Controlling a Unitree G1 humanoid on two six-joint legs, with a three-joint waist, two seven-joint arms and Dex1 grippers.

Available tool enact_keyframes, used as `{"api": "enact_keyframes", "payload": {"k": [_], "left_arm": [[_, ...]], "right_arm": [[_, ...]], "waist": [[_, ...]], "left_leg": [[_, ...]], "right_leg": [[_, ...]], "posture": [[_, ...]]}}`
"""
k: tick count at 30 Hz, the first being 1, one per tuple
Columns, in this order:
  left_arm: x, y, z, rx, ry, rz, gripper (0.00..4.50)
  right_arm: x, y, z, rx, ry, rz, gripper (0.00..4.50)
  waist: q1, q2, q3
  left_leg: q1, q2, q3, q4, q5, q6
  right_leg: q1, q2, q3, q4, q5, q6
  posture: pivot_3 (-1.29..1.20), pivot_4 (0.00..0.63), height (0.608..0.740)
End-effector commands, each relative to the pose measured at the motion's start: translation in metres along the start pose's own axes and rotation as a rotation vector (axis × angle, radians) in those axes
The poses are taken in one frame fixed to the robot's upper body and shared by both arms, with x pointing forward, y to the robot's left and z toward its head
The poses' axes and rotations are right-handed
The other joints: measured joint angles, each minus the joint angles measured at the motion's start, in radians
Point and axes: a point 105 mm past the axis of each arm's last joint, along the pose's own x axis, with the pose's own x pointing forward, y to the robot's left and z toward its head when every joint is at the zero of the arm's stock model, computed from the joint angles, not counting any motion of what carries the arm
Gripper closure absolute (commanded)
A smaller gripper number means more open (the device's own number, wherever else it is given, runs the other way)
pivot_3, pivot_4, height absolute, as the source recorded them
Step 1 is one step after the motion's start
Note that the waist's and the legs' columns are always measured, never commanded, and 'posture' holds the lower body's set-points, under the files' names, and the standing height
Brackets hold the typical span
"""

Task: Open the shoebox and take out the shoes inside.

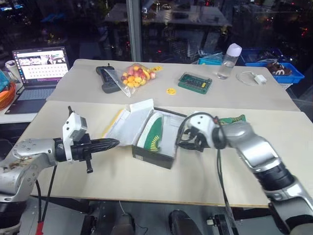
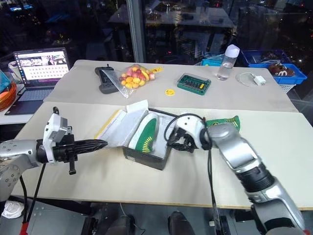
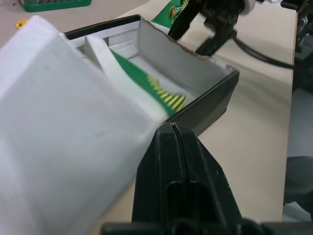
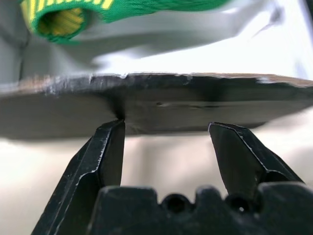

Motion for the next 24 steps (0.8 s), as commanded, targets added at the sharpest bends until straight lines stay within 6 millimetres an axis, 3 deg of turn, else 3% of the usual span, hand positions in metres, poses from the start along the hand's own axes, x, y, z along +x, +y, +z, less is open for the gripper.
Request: {"api": "enact_keyframes", "payload": {"k": [1, 8, 13, 15, 19, 22, 24], "left_arm": [[-0.003, 0.001, 0.008, 0.034, -0.008, 0.015, 4.5], [-0.002, -0.001, 0.007, 0.031, -0.011, 0.018, 4.5], [-0.003, -0.002, 0.008, 0.029, -0.015, 0.023, 4.5], [-0.003, -0.002, 0.008, 0.028, -0.014, 0.022, 4.5], [-0.003, -0.003, 0.007, 0.026, -0.013, 0.021, 4.5], [-0.003, -0.004, 0.008, 0.025, -0.013, 0.021, 4.5], [-0.002, -0.004, 0.008, 0.025, -0.014, 0.021, 4.5]], "right_arm": [[0.006, -0.009, 0.03, -0.073, -0.083, -0.041, 1.25], [0.017, -0.019, 0.047, -0.103, -0.122, -0.074, 1.25], [-0.024, -0.031, 0.047, -0.274, -0.064, -0.058, 1.25], [-0.036, -0.033, 0.063, -0.345, -0.091, -0.037, 1.25], [-0.041, -0.039, 0.119, -0.487, -0.214, -0.06, 1.25], [-0.022, -0.024, 0.149, -0.674, -0.251, -0.03, 1.25], [-0.004, -0.013, 0.157, -0.796, -0.247, -0.007, 1.25]], "waist": [[0.0, 0.0, 0.0], [0.003, 0.0, 0.0], [0.023, 0.002, 0.003], [0.025, 0.002, 0.003], [0.004, 0.004, 0.005], [-0.003, 0.004, 0.005], [-0.003, 0.004, 0.005]], "left_leg": [[0.0, 0.0, 0.0, 0.0, 0.0, 0.0], [-0.001, 0.0, -0.001, 0.0, 0.0, 0.0], [-0.002, -0.001, -0.001, 0.0, 0.0, 0.0], [-0.002, -0.002, 0.0, 0.0, 0.0, 0.0], [-0.001, 0.0, 0.0, 0.0, 0.0, 0.0], [0.0, 0.001, -0.001, 0.0, 0.0, 0.0], [0.0, 0.001, -0.001, 0.0, 0.0, 0.0]], "right_leg": [[0.0, 0.0, 0.0, 0.0, 0.0, 0.0], [0.0, 0.0, -0.001, 0.0, 0.0, 0.0], [0.0, -0.001, -0.001, -0.001, -0.001, 0.001], [0.0, -0.002, -0.001, -0.001, -0.001, 0.001], [-0.001, -0.001, -0.001, 0.0, 0.0, 0.0], [-0.001, 0.0, -0.002, 0.001, 0.0, 0.0], [0.0, 0.0, -0.002, 0.001, 0.0, 0.0]], "posture": [[0.0, 0.15, 0.697], [0.0, 0.15, 0.697], [0.0, 0.15, 0.697], [0.0, 0.15, 0.697], [0.0, 0.15, 0.697], [0.0, 0.15, 0.697], [0.0, 0.15, 0.697]]}}
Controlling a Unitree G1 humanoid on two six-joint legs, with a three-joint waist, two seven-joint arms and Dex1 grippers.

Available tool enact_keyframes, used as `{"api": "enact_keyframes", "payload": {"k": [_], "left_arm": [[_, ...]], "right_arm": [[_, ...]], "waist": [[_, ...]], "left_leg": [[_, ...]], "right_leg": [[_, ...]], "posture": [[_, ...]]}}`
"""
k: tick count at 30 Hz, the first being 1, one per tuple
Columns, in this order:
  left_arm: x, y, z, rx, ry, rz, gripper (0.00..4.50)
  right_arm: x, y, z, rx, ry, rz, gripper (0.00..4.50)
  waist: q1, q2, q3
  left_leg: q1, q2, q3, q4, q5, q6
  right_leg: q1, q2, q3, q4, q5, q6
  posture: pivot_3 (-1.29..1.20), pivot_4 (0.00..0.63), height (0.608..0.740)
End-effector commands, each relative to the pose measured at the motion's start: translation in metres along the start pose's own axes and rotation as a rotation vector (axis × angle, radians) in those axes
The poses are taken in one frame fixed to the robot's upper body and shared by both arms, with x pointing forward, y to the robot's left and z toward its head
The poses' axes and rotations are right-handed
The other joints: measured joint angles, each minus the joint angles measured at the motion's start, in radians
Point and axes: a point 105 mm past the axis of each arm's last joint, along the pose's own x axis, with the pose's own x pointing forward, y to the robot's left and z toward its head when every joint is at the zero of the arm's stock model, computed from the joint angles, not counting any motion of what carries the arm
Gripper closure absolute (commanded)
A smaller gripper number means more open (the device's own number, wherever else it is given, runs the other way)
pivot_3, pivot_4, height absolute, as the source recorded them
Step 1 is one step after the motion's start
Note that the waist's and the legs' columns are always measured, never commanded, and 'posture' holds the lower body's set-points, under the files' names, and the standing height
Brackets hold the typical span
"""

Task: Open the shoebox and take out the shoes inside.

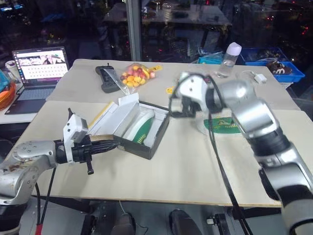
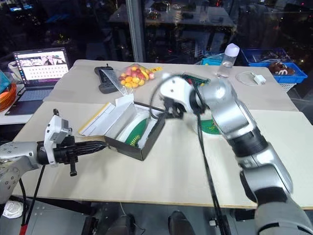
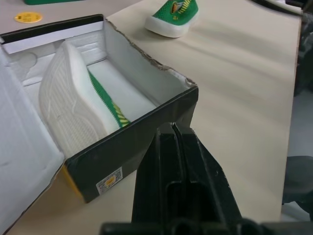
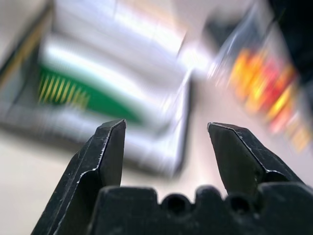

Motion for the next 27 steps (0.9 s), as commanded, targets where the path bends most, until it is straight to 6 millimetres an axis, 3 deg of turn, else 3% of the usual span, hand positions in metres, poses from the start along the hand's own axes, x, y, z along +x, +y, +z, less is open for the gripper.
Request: {"api": "enact_keyframes", "payload": {"k": [1, 6, 11, 17, 20, 23, 27], "left_arm": [[-0.002, -0.002, 0.011, 0.037, -0.025, 0.003, 4.5], [-0.002, -0.003, 0.012, 0.035, -0.031, 0.01, 4.5], [-0.002, -0.005, 0.011, 0.027, -0.032, 0.018, 4.5], [-0.003, -0.006, 0.011, 0.023, -0.034, 0.027, 4.5], [-0.004, -0.007, 0.011, 0.021, -0.037, 0.035, 4.5], [-0.004, -0.006, 0.012, 0.02, -0.038, 0.038, 4.5], [-0.004, -0.007, 0.012, 0.021, -0.039, 0.037, 4.5]], "right_arm": [[0.034, 0.013, 0.011, -0.224, -0.005, 0.069, 1.25], [0.068, 0.035, -0.027, -0.563, 0.157, 0.2, 1.25], [0.088, 0.04, -0.041, -0.733, 0.199, 0.238, 1.25], [0.106, 0.056, -0.048, -0.825, 0.197, 0.286, 1.25], [0.109, 0.069, -0.051, -0.769, 0.164, 0.315, 1.25], [0.105, 0.065, -0.051, -0.749, 0.154, 0.294, 1.88], [0.103, 0.059, -0.052, -0.719, 0.156, 0.256, 3.14]], "waist": [[0.001, 0.0, 0.0], [0.017, 0.0, 0.0], [0.019, 0.0, 0.001], [0.014, -0.001, 0.001], [0.01, -0.001, 0.001], [0.009, 0.0, 0.001], [0.009, -0.001, 0.001]], "left_leg": [[0.0, 0.0, 0.0, 0.0, 0.0, 0.0], [-0.002, -0.001, 0.0, 0.0, 0.0, 0.0], [-0.003, -0.001, 0.0, 0.0, 0.0, 0.0], [-0.002, -0.001, 0.0, -0.001, 0.0, 0.0], [-0.002, -0.001, 0.0, -0.001, 0.0, 0.0], [-0.002, -0.001, -0.001, -0.001, 0.0, 0.0], [-0.002, -0.001, -0.002, 0.0, 0.0, 0.0]], "right_leg": [[0.0, 0.0, 0.0, 0.0, 0.0, 0.0], [0.0, -0.002, 0.0, -0.001, 0.0, 0.0], [-0.002, -0.002, 0.0, -0.001, 0.003, -0.005], [-0.002, -0.001, -0.001, 0.001, 0.003, -0.006], [-0.001, -0.001, -0.001, 0.001, 0.003, -0.006], [-0.001, -0.001, -0.001, 0.001, 0.003, -0.006], [0.0, -0.001, -0.002, 0.001, 0.003, -0.006]], "posture": [[0.0, 0.15, 0.697], [0.0, 0.15, 0.697], [0.0, 0.15, 0.697], [0.0, 0.15, 0.697], [0.0, 0.15, 0.697], [0.0, 0.15, 0.697], [0.0, 0.15, 0.697]]}}
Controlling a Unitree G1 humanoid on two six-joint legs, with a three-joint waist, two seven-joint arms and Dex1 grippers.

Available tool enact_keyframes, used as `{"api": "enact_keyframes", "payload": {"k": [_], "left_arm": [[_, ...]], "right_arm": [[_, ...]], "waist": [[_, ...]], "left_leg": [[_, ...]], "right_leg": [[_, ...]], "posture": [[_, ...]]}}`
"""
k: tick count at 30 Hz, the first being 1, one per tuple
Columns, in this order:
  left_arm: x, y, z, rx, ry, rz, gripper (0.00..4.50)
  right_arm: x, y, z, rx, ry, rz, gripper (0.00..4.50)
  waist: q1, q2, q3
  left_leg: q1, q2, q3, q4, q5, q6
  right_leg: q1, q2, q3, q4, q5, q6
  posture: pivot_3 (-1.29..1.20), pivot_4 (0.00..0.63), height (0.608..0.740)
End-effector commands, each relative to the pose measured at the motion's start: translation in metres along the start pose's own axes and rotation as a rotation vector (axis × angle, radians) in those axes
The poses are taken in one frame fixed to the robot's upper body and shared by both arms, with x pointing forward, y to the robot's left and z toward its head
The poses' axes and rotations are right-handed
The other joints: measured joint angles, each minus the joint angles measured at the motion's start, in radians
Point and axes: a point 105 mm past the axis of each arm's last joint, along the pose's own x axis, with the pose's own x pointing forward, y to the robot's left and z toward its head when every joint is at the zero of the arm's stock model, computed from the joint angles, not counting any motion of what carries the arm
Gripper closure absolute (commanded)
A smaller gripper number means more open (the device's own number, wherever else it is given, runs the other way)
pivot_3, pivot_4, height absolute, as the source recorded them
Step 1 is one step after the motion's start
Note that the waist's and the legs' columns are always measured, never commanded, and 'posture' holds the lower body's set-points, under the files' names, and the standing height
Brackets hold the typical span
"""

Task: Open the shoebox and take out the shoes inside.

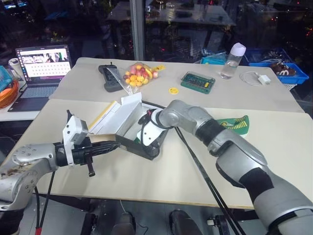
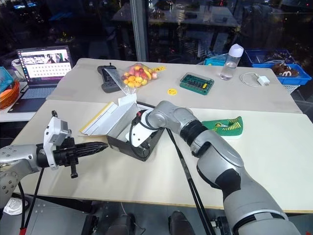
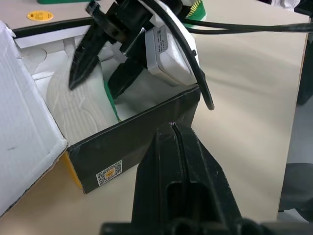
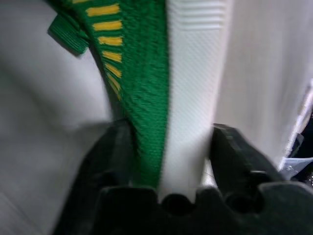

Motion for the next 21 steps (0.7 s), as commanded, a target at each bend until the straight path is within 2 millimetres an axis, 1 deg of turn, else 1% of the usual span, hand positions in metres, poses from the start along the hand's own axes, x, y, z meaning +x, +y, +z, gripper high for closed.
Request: {"api": "enact_keyframes", "payload": {"k": [1, 2, 4, 6, 8, 9, 12, 14, 18, 21], "left_arm": [[-0.003, -0.001, 0.011, 0.039, -0.023, 0.011, 4.5], [-0.003, -0.001, 0.011, 0.04, -0.023, 0.009, 4.5], [-0.002, -0.001, 0.011, 0.04, -0.024, 0.007, 4.5], [-0.001, -0.001, 0.011, 0.041, -0.023, 0.005, 4.5], [-0.001, -0.001, 0.011, 0.04, -0.022, 0.004, 4.5], [-0.001, 0.0, 0.011, 0.041, -0.021, 0.004, 4.5], [-0.001, 0.001, 0.011, 0.04, -0.02, 0.004, 4.5], [0.0, 0.001, 0.011, 0.041, -0.02, 0.003, 4.5], [0.001, 0.003, 0.012, 0.043, -0.022, 0.003, 4.5], [0.001, 0.003, 0.012, 0.043, -0.021, 0.0, 4.5]], "right_arm": [[-0.006, -0.006, -0.005, 0.036, 0.001, -0.049, 3.5], [-0.009, -0.008, -0.006, 0.052, -0.006, -0.068, 3.78], [-0.012, -0.01, -0.007, 0.069, -0.017, -0.087, 3.78], [-0.033, -0.04, -0.008, 0.176, -0.07, -0.219, 3.78], [-0.051, -0.056, -0.011, 0.232, -0.099, -0.29, 3.78], [-0.058, -0.059, -0.013, 0.245, -0.101, -0.307, 3.78], [-0.073, -0.064, -0.017, 0.269, -0.102, -0.339, 3.78], [-0.079, -0.064, -0.021, 0.28, -0.085, -0.358, 3.78], [-0.079, -0.054, -0.023, 0.271, -0.062, -0.342, 3.78], [-0.075, -0.045, -0.021, 0.158, 0.0, -0.309, 3.78]], "waist": [[0.0, 0.0, 0.0], [0.0, 0.0, 0.0], [0.0, 0.0, 0.0], [0.001, 0.0, 0.0], [0.0, 0.0, 0.001], [0.0, 0.0, 0.001], [0.0, 0.0, 0.001], [0.0, 0.0, 0.001], [-0.002, 0.0, 0.001], [-0.003, 0.0, 0.001]], "left_leg": [[0.0, 0.0, 0.0, 0.0, 0.0, 0.0], [0.0, 0.0, 0.0, 0.0, 0.0, 0.0], [0.0, 0.0, 0.0, 0.0, 0.0, 0.0], [0.0, 0.0, 0.0, 0.0, 0.0, 0.0], [-0.001, 0.0, -0.001, 0.0, 0.0, 0.0], [-0.001, 0.0, -0.001, 0.0, 0.0, 0.0], [0.0, 0.0, -0.001, 0.0, 0.0, 0.0], [0.0, 0.0, -0.001, 0.0, 0.0, 0.0], [0.0, 0.0, -0.001, 0.0, 0.0, 0.0], [0.0, 0.0, -0.001, 0.0, 0.0, 0.0]], "right_leg": [[0.0, 0.0, 0.0, 0.0, 0.0, 0.0], [0.0, 0.0, 0.0, 0.0, 0.0, 0.0], [0.0, 0.0, 0.0, 0.0, 0.0, 0.0], [0.0, 0.0, 0.0, 0.0, 0.0, 0.0], [0.0, 0.0, 0.0, 0.0, 0.0, 0.0], [0.0, 0.0, 0.0, 0.0, 0.0, -0.001], [0.0, 0.0, -0.001, 0.0, 0.0, -0.001], [0.0, 0.0, -0.001, 0.0, 0.0, -0.001], [0.0, 0.0, -0.001, 0.0, 0.0, -0.001], [0.0, 0.0, -0.001, 0.0, 0.0, 0.0]], "posture": [[0.0, 0.15, 0.697], [0.0, 0.15, 0.697], [0.0, 0.15, 0.697], [0.0, 0.15, 0.697], [0.0, 0.15, 0.697], [0.0, 0.15, 0.697], [0.0, 0.15, 0.697], [0.0, 0.15, 0.697], [0.0, 0.15, 0.697], [0.0, 0.15, 0.697]]}}
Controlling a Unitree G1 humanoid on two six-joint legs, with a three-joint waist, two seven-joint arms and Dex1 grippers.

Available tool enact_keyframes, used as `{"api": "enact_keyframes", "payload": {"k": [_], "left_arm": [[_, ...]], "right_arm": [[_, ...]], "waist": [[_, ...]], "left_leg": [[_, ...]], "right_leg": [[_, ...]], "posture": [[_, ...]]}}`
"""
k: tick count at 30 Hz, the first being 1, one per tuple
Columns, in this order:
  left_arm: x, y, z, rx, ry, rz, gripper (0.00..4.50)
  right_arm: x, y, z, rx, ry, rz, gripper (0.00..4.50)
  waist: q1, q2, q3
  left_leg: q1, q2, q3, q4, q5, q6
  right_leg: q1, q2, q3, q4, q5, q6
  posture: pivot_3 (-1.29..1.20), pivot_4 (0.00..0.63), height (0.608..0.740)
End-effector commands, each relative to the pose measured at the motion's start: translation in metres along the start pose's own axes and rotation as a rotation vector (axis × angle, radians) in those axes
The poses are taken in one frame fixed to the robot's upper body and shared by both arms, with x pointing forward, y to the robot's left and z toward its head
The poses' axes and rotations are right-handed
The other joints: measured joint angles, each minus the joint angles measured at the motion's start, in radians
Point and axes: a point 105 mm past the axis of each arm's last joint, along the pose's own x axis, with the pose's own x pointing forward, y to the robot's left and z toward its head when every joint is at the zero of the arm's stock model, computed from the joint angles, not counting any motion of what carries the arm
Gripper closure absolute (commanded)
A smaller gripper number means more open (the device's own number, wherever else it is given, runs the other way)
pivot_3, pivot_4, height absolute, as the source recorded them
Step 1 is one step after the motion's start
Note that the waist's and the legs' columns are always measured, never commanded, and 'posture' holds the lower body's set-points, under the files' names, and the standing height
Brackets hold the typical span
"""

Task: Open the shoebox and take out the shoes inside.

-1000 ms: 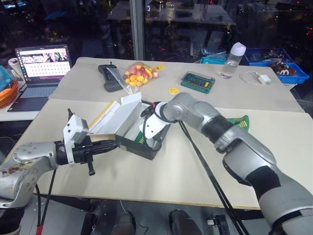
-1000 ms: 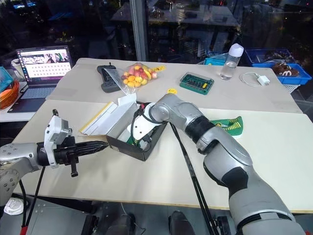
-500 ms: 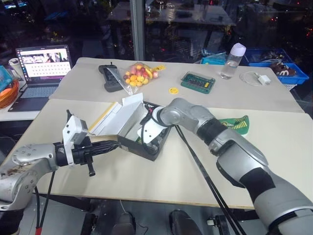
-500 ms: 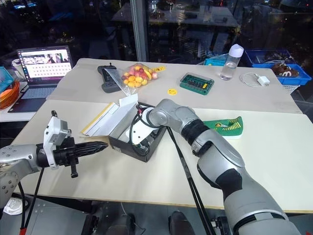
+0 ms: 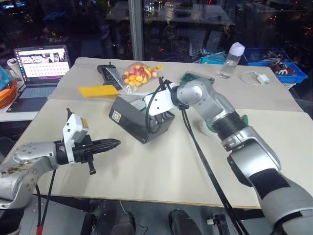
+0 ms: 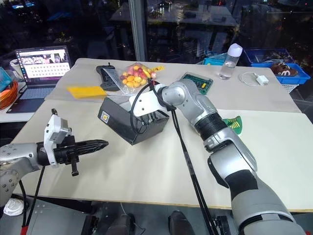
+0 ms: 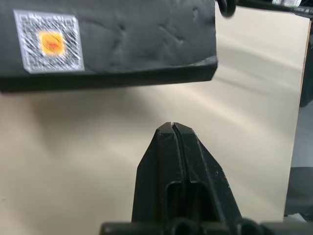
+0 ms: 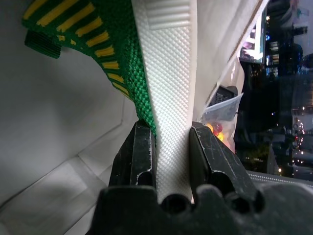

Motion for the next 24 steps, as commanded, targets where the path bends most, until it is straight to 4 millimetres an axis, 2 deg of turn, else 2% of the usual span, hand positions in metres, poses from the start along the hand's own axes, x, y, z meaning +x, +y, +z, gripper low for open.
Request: {"api": "enact_keyframes", "payload": {"k": [1, 5, 8, 12, 16, 19, 21, 23, 24], "left_arm": [[0.0, 0.0, 0.006, 0.025, -0.008, -0.006, 4.5], [-0.001, -0.001, 0.006, 0.024, -0.009, -0.007, 4.5], [-0.002, -0.002, 0.006, 0.023, -0.007, -0.008, 4.5], [-0.002, -0.003, 0.006, 0.022, -0.006, -0.006, 4.5], [-0.002, -0.004, 0.005, 0.021, -0.009, -0.008, 4.5], [-0.001, -0.004, 0.004, 0.018, -0.011, -0.009, 4.5], [0.0, -0.005, 0.003, 0.015, -0.014, -0.009, 4.5], [0.0, -0.005, 0.003, 0.013, -0.016, -0.008, 4.5], [0.001, -0.005, 0.002, 0.011, -0.018, -0.008, 4.5]], "right_arm": [[-0.008, -0.009, 0.006, -0.163, 0.037, -0.04, 3.78], [-0.006, 0.0, 0.004, -0.255, 0.077, -0.031, 3.78], [-0.005, 0.005, 0.003, -0.237, 0.073, -0.033, 3.78], [-0.02, -0.013, -0.001, -0.165, 0.082, -0.115, 3.78], [-0.055, -0.038, -0.017, -0.029, 0.102, -0.222, 3.78], [-0.093, -0.054, -0.03, 0.166, 0.091, -0.311, 3.78], [-0.123, -0.06, -0.04, 0.381, 0.068, -0.393, 3.78], [-0.146, -0.05, -0.054, 0.573, 0.087, -0.405, 3.78], [-0.156, -0.035, -0.062, 0.614, 0.129, -0.378, 3.78]], "waist": [[0.0, 0.0, 0.0], [-0.002, 0.0, 0.0], [-0.001, 0.0, 0.0], [-0.002, 0.0, 0.0], [0.001, 0.0, 0.0], [0.012, -0.001, 0.0], [0.021, 0.0, 0.0], [0.024, -0.001, 0.0], [0.024, -0.001, 0.0]], "left_leg": [[0.0, 0.0, 0.0, 0.0, 0.0, 0.0], [0.0, 0.0, 0.0, 0.0, 0.0, 0.0], [0.0, 0.0, 0.0, 0.0, 0.0, 0.0], [0.0, 0.0, 0.0, 0.0, 0.0, 0.0], [0.0, 0.0, 0.0, 0.0, 0.0, 0.0], [0.0, -0.001, 0.0, 0.001, 0.0, 0.0], [0.0, -0.001, 0.0, 0.001, 0.0, 0.0], [0.0, 0.0, 0.0, 0.0, 0.0, 0.0], [0.0, 0.0, 0.0, 0.0, 0.0, 0.0]], "right_leg": [[0.0, 0.0, 0.0, 0.0, 0.0, 0.0], [0.0, 0.0, 0.0, 0.0, 0.0, 0.0], [0.0, 0.0, 0.0, 0.0, 0.0, 0.0], [0.0, 0.0, 0.0, 0.0, 0.0, 0.0], [0.0, 0.0, 0.0, 0.0, 0.0, 0.0], [0.001, 0.0, 0.0, 0.0, 0.0, 0.0], [0.001, 0.0, 0.0, -0.001, 0.0, 0.0], [0.001, 0.0, 0.0, -0.001, 0.0, 0.0], [0.001, 0.0, 0.0, -0.001, 0.0, 0.0]], "posture": [[0.0, 0.15, 0.697], [0.0, 0.15, 0.697], [0.0, 0.15, 0.697], [0.0, 0.15, 0.697], [0.0, 0.15, 0.697], [0.0, 0.15, 0.697], [0.0, 0.15, 0.697], [0.0, 0.15, 0.697], [0.0, 0.15, 0.697]]}}
